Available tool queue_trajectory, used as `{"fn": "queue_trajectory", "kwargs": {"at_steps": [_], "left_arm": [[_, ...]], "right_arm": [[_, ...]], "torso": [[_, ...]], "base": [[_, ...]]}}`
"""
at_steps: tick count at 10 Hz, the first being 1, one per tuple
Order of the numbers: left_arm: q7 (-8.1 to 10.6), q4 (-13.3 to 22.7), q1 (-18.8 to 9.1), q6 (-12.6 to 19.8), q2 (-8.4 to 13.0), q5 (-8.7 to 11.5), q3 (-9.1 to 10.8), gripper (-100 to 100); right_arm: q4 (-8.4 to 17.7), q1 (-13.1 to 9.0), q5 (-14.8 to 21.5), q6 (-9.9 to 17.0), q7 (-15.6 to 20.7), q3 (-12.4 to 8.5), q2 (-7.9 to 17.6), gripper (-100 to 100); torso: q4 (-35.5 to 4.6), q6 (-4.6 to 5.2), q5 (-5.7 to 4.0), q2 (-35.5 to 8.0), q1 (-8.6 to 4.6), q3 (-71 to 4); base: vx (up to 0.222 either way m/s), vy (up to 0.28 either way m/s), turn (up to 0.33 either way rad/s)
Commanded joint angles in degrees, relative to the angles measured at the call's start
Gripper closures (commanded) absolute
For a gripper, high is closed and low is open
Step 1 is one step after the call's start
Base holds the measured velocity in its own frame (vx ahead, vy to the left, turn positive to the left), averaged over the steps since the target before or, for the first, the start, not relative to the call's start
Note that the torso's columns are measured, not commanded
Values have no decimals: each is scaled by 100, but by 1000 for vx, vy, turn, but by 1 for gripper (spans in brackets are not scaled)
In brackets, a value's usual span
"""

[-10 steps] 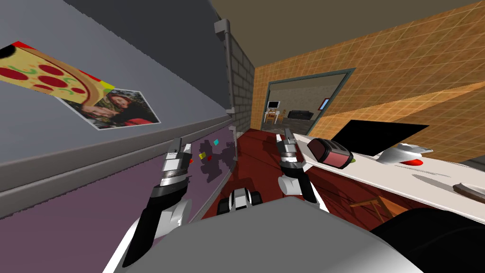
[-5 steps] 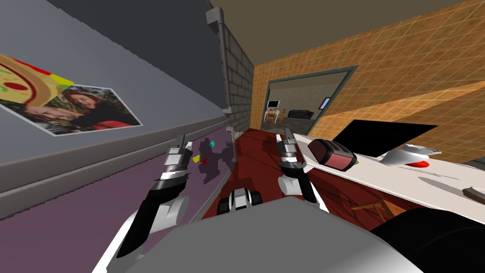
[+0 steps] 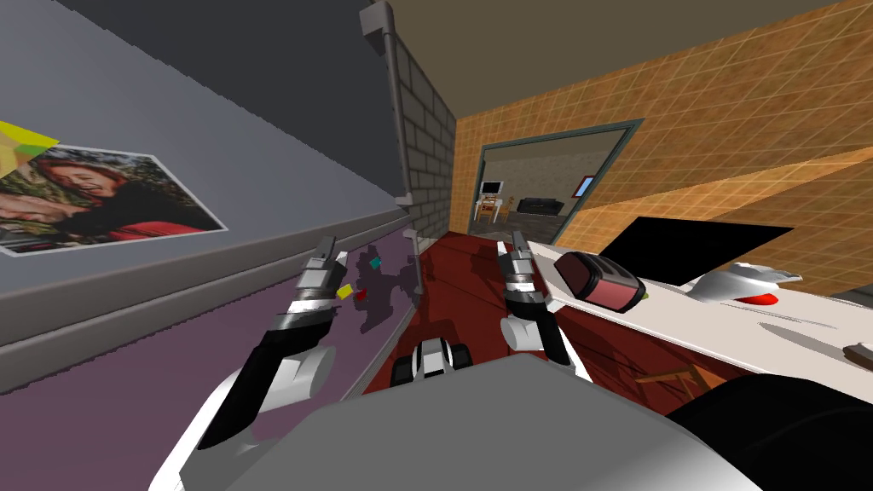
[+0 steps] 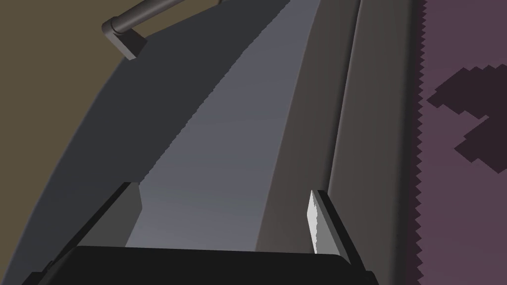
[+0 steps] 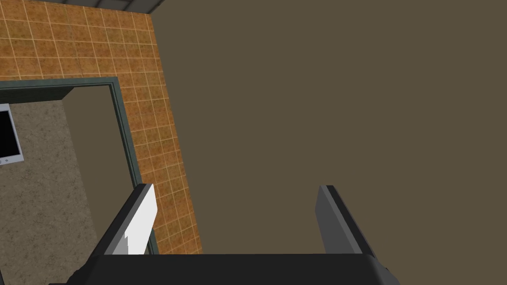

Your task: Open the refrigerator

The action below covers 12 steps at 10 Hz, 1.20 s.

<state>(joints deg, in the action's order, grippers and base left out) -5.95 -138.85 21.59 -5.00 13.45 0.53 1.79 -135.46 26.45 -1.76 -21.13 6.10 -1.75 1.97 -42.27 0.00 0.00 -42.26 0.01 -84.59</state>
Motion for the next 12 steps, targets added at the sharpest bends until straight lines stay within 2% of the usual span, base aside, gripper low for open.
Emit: {"fn": "queue_trajectory", "kwargs": {"at_steps": [1, 2, 3, 4, 5, 6, 7, 10, 11, 12], "left_arm": [[17, -47, -135, 333, 115, 68, 62, -100], [30, -92, -253, 559, 212, 127, 114, -100], [30, -92, -253, 594, 212, 127, 114, -100], [43, -136, -375, 821, 312, 188, 169, -100], [43, -136, -375, 863, 312, 188, 169, -100], [57, -178, -501, 1088, 416, 251, 225, -100], [57, -178, -501, 1140, 416, 251, 225, -100], [86, -250, -761, 1638, 640, 380, 340, -100], [86, -250, -761, 1713, 640, 380, 340, -100], [101, -277, -896, 1928, 759, 447, 400, -100]], "right_arm": [[0, 0, 0, 0, 0, 0, 0, 0], [0, 0, 0, 0, 0, 0, 0, 0], [0, 0, 0, 0, 0, 0, 0, 0], [0, 0, 0, 0, 0, 0, 0, 0], [0, 0, 0, 0, 0, 0, 0, 0], [0, 0, 0, 0, 0, 0, 0, 0], [0, 0, 0, 0, 0, 0, 0, 0], [0, 0, 0, 0, 0, 0, 0, 0], [0, 0, 0, 0, 0, 0, 0, 0], [0, 0, 0, 0, 0, 0, 0, 0]], "torso": [[-1, 1, 0, -2, -1, 1], [-2, 0, 1, -6, 2, 4], [-2, 0, 0, -3, -2, 2], [-2, 0, 1, -4, 3, 3], [-1, 1, 0, 0, 0, 1], [-1, 0, 0, -3, 0, 2], [-1, 1, 0, 0, -3, 1], [-1, 0, 0, -4, -1, 3], [-1, 1, 0, 0, -2, 1], [-1, 0, 1, -3, 3, 2]], "base": [[45, -47, -3], [54, -55, -8], [46, -41, -2], [54, -46, -8], [49, -42, -4], [55, -49, -8], [47, -45, -2], [53, -55, -6], [49, -44, -2], [53, -51, -7]]}}
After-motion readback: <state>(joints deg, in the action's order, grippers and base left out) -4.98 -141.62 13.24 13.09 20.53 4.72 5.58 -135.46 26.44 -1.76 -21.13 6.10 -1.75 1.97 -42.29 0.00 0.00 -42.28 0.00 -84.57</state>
